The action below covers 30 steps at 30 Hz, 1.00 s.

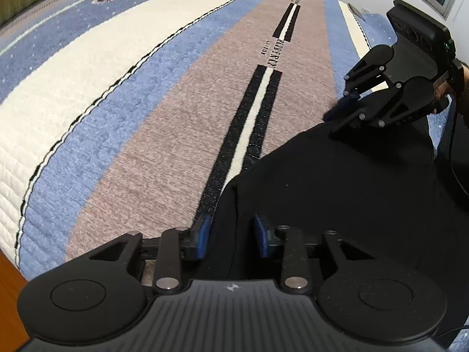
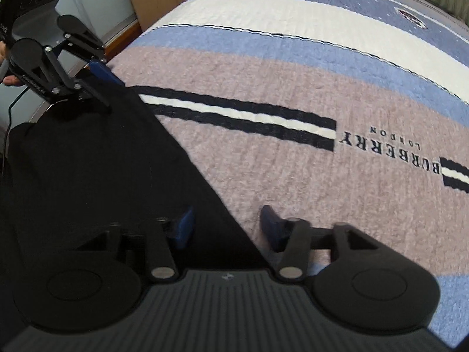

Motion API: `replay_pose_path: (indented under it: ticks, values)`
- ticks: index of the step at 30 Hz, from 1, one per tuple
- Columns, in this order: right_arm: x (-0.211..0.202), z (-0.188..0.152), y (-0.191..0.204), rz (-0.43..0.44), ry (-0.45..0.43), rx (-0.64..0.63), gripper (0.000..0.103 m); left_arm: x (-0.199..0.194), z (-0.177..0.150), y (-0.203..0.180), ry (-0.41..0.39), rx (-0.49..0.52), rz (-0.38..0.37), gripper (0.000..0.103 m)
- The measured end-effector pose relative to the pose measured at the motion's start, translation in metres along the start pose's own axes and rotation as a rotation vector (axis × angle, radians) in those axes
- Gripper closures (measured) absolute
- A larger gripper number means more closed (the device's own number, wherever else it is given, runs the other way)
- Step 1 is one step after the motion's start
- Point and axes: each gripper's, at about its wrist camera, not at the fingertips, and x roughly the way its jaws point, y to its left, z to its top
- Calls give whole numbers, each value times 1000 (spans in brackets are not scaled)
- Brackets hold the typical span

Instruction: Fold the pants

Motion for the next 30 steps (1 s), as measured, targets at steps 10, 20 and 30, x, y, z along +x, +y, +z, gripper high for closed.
replay_pose_path:
  ticks: [10, 20, 30]
  values:
    - [-22, -12, 37, -86, -21, -82, 97, -9, -9, -22, -56, 28, 107, 89]
    - [-57, -16, 93, -367, -141, -274, 98, -51, -26, -53, -227, 14, 260, 93]
    - [-96, -44, 167, -524, -264, -390, 98, -102, -78, -111, -341, -1, 335, 93]
